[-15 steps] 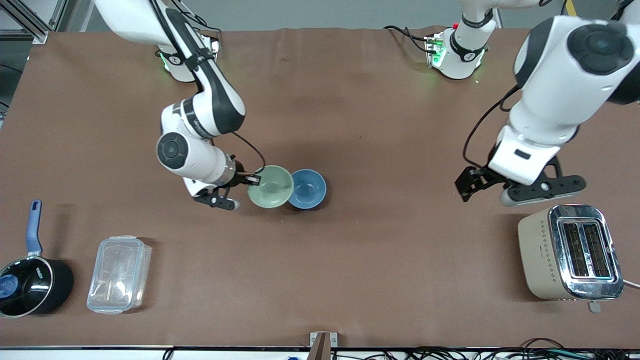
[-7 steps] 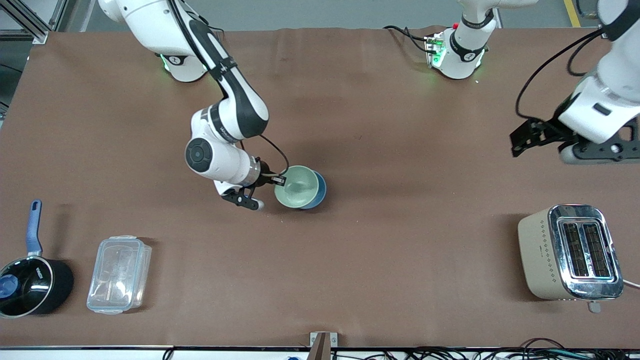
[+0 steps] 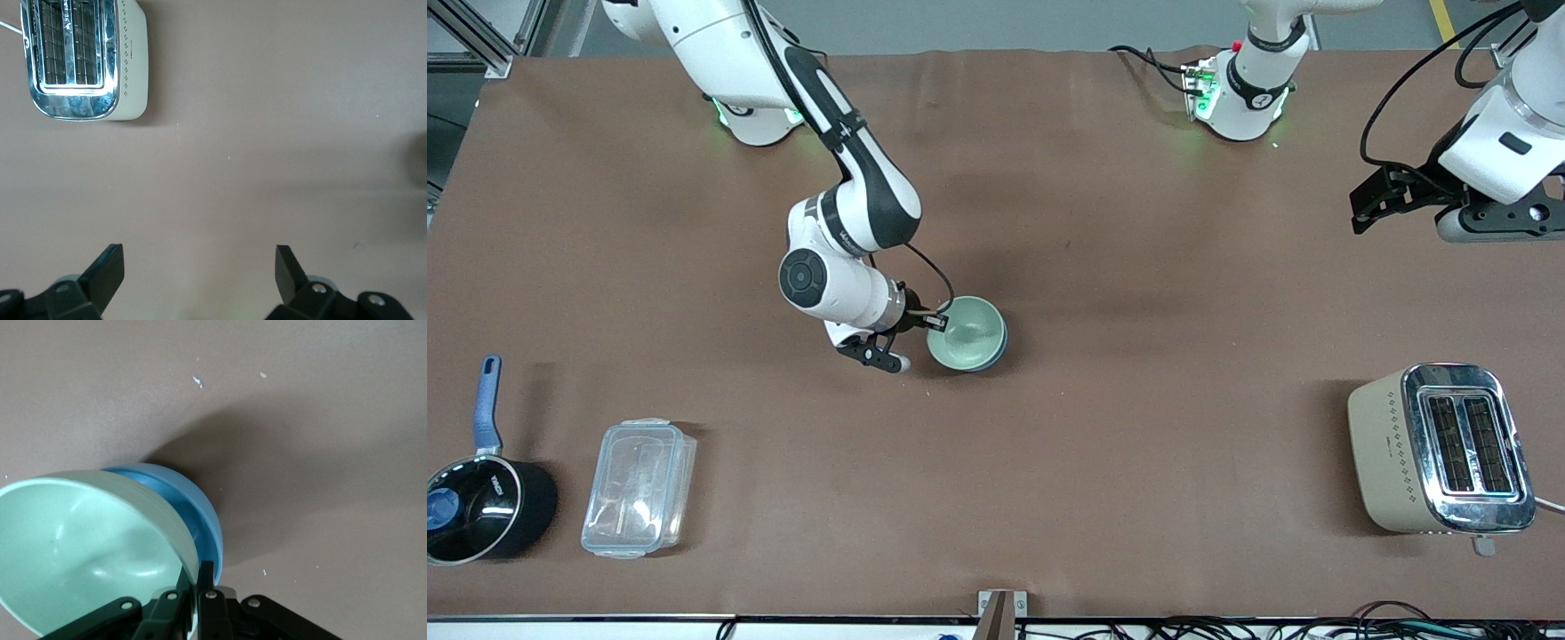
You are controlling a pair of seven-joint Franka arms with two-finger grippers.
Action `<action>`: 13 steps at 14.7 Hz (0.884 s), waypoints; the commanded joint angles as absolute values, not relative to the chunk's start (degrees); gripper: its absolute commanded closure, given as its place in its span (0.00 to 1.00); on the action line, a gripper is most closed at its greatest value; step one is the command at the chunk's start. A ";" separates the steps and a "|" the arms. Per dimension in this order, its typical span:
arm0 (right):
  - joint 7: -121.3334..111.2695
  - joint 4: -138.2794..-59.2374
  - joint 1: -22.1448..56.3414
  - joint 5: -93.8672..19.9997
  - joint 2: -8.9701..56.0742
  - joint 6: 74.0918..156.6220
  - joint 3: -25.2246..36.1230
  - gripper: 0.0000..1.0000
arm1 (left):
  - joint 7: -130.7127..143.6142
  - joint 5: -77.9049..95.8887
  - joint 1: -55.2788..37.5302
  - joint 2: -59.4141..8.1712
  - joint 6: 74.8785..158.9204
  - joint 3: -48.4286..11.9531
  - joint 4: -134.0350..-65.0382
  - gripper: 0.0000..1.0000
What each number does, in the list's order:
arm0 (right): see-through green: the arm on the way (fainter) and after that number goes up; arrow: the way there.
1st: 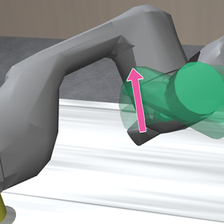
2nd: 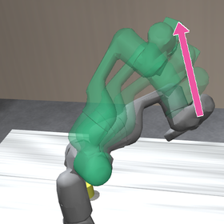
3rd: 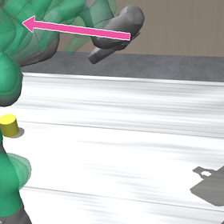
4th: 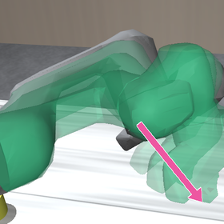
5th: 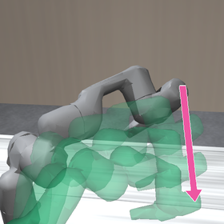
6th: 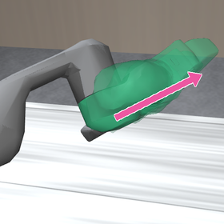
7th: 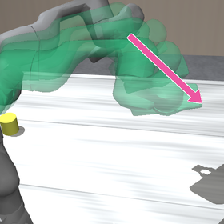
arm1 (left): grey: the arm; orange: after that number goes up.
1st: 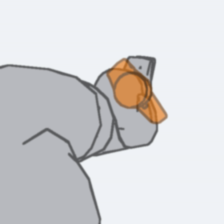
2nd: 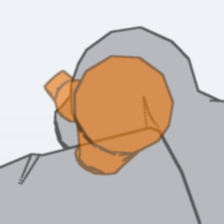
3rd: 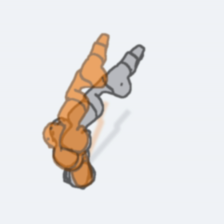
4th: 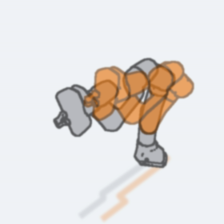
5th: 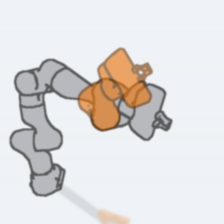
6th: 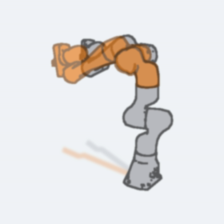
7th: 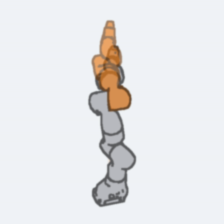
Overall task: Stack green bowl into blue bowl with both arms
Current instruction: 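Lower the green bowl into the blue bowl with the right gripper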
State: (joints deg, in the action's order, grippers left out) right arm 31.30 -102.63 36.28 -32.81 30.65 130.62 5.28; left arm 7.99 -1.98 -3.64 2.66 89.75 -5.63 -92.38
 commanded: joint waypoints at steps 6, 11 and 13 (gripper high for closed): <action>31.64 -102.65 36.91 -34.28 31.90 130.96 5.27 0.96 | 7.21 0.79 -3.43 4.13 90.79 -5.54 -93.26 0.00; 31.73 -102.74 37.79 -34.71 32.69 131.48 5.19 0.95 | 6.77 0.79 -3.43 4.13 90.44 -5.54 -93.25 0.00; 31.73 -102.66 37.88 -36.29 32.78 131.66 5.19 0.95 | 6.77 0.79 -3.34 4.22 90.44 -5.54 -93.16 0.00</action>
State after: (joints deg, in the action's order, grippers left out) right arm 31.32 -102.66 37.39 -33.96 32.62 130.89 5.09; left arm 7.93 -0.28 -3.62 3.03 90.12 -5.63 -92.56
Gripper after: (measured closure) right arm 0.943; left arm 0.000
